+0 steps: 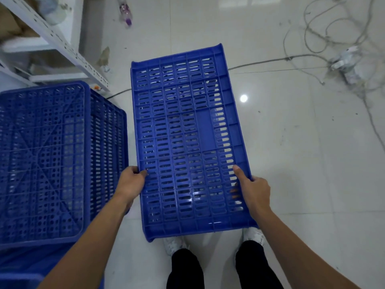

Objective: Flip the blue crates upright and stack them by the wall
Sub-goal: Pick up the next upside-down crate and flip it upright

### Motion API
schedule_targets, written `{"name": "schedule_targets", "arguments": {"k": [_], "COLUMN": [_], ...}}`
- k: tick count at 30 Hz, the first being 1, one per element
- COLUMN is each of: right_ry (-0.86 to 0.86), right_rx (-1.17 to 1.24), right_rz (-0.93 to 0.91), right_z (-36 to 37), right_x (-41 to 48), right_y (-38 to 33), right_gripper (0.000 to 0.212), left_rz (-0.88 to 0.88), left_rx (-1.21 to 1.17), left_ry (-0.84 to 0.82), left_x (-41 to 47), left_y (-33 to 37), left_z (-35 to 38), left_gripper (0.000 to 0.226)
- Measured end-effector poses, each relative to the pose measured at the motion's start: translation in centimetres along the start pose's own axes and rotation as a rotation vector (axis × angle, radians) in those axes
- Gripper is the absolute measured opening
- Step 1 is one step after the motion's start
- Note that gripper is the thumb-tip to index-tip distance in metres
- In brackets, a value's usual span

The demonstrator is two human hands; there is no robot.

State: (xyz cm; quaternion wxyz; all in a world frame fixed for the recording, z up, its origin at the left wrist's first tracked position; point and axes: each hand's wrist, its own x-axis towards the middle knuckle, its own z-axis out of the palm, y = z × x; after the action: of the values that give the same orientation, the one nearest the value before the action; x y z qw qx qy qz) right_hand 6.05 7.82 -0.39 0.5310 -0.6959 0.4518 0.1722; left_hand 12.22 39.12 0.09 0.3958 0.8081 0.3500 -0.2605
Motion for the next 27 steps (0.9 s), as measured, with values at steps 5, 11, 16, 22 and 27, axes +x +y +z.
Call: {"name": "schedule_targets", "arguments": {"k": [5, 11, 16, 22, 27], "right_ry": [0.072, 0.147, 0.162, 0.173, 0.076], "right_rx": [-0.021, -0.065, -0.111, -0.182, -0.151], "right_rz": [-0.016, -0.057, -0.096, -0.134, -0.164], "right_z": [-4.6, -10.8, -14.0, -13.6, -11.2], "right_x": [0.5, 1.7, 2.3, 1.4, -1.0], "right_y": [0.3, 0.3, 0.0, -0.5, -0.2], "right_gripper": [0.065, 0.059, 0.056, 0.068, 0.062], "left_rz": [0.004, -0.007, -0.086, -0.124, -0.150], "left_rx": [-0.049, -0.148, -0.268, -0.273, -0.072], "left_ry": [-0.078, -0.127, -0.104, -0.064, 0.020], "left_x": [-2.1, -4.3, -5.9, -6.7, -6.8], "left_y": [2.6, 4.7, 5.5, 5.7, 5.7], "left_z": [3.4, 8.8, 12.3, 13.9, 12.3], "left_gripper": [0.024, 0.022, 0.042, 0.027, 0.061]}}
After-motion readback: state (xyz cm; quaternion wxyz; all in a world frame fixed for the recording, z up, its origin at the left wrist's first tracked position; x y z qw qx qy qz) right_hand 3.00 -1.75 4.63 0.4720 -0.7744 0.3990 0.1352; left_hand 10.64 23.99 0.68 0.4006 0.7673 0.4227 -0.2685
